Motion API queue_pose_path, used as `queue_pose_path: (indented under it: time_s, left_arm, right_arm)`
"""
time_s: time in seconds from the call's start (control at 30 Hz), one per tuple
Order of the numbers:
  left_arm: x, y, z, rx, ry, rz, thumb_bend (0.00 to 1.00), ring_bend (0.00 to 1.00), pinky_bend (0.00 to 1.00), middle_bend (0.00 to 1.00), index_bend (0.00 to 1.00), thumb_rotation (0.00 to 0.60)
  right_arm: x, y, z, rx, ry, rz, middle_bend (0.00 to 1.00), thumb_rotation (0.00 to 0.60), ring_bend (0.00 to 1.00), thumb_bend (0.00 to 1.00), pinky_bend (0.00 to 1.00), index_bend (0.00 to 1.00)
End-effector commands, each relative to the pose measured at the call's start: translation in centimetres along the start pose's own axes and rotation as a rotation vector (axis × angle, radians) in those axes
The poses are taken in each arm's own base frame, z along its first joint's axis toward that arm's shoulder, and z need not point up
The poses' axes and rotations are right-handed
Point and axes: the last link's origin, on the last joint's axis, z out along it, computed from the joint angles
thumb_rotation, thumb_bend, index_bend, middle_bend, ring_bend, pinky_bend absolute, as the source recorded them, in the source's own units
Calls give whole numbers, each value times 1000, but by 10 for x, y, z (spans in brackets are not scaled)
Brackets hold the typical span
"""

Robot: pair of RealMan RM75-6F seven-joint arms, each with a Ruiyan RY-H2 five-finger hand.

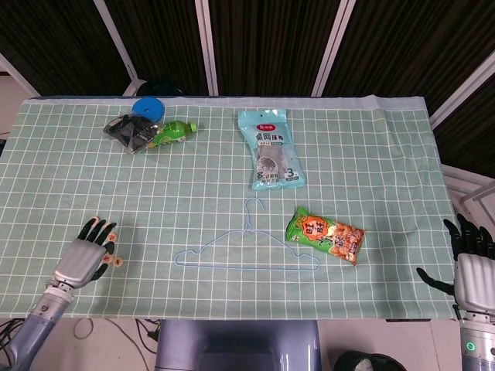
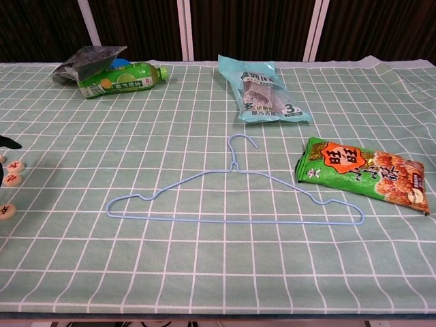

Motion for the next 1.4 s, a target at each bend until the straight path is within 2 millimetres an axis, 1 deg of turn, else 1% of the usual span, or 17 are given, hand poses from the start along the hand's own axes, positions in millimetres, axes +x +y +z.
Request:
queue_pose_path:
  time_s: [0.03,0.87,1.4]
  left_arm:
    - [-1,1,0,-5,-1,2,322,0,20,79,498,600]
    - [-3,19,11,-46,21,19,322,0,20,80,482,600]
    - [-7,17,7,-42,17,38,322,0,20,80,482,600]
  right_arm:
    - [0,0,0,-1,0,0,25,600,55,205,0,104]
    - [1,1,0,-4,4,0,25,600,55,206,0,104]
    - [1,1,1,-6,8,-1,25,600,55,205,0,104]
